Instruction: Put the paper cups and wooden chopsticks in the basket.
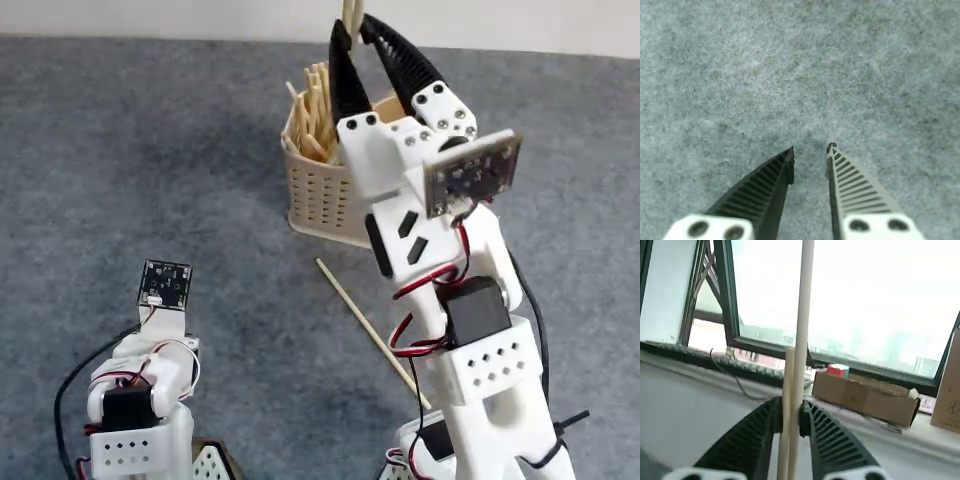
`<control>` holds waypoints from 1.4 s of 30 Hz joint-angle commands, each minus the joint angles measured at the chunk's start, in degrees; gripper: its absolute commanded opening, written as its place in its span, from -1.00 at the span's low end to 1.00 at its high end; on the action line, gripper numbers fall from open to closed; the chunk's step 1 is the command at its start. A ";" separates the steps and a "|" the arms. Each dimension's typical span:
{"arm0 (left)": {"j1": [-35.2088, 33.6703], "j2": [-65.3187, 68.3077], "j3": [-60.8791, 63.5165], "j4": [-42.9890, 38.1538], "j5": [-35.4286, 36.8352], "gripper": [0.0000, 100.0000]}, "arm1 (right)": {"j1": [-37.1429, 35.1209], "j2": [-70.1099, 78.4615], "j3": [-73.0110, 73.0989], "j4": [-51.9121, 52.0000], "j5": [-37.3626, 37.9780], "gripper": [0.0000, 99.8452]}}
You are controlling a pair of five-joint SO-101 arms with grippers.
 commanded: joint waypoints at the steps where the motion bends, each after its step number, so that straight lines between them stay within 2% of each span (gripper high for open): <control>1: -0.31 0.04 1.19 0.26 0.35 -0.76 | 1.71 -1.45 2.24 -6.11 -0.44 -0.99; 5: -0.31 0.04 1.19 0.26 0.35 -0.76 | 1.71 -1.54 9.36 -11.03 -0.44 -0.99; 15: -0.31 0.04 1.19 0.26 0.35 -0.76 | 1.54 -1.45 26.51 -11.21 -0.44 -0.99; 22: -0.31 0.04 1.19 0.26 0.35 -0.76 | 1.54 -1.54 32.48 -11.21 -0.44 -0.98; 29: -0.31 0.04 1.19 0.26 0.35 -0.76 | 1.54 -2.33 32.40 -10.42 -2.46 -0.69; 32: -0.31 0.04 1.19 0.26 0.35 -0.76 | 1.54 -2.51 30.02 -5.05 -5.71 -0.69; 37: -0.31 0.04 1.19 0.26 0.35 -0.76 | 0.57 -7.34 20.79 5.32 -5.98 -0.69; 42: -0.31 0.04 1.19 0.26 0.35 -0.76 | -2.77 -16.22 15.43 22.55 -5.98 -0.69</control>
